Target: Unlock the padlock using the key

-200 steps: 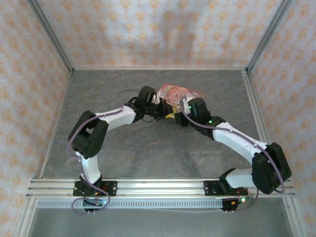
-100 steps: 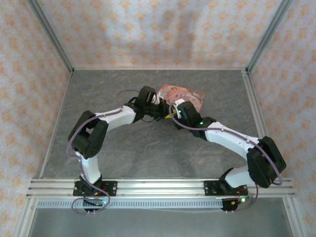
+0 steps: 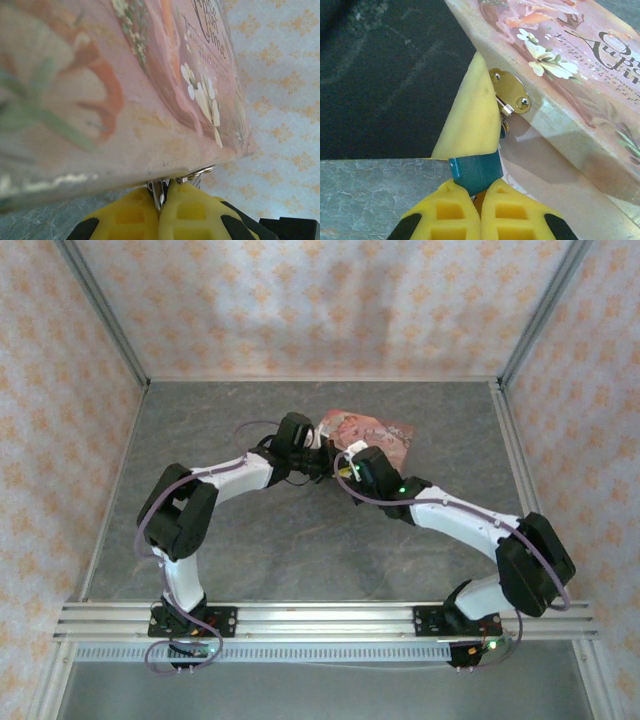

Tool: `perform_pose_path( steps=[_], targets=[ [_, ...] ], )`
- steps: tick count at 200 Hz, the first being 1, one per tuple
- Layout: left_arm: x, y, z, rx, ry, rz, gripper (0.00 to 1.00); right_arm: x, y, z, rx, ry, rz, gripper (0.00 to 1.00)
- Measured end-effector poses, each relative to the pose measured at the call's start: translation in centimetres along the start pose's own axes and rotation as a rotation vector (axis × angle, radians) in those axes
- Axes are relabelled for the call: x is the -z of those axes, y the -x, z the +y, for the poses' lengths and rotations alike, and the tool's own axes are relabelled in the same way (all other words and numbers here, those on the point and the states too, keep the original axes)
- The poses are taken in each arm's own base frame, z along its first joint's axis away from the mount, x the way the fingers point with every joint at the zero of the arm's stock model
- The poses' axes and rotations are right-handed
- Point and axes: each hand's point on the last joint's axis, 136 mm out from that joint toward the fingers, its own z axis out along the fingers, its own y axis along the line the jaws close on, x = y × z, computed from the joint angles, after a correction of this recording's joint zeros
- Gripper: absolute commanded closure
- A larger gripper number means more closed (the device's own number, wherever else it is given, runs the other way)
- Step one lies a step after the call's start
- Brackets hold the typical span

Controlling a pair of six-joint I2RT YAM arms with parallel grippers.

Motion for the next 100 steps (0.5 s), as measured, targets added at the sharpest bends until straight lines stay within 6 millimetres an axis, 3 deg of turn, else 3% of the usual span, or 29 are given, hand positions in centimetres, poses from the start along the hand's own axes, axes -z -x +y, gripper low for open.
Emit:
perform_pose_path(
  steps=[100],
  targets=[
    [0.6, -0.9, 0.9, -0.026, 0.032, 0.013, 1.0, -0.1, -0.8, 1.7, -0.322, 0.299, 0.014, 1.0]
  ],
)
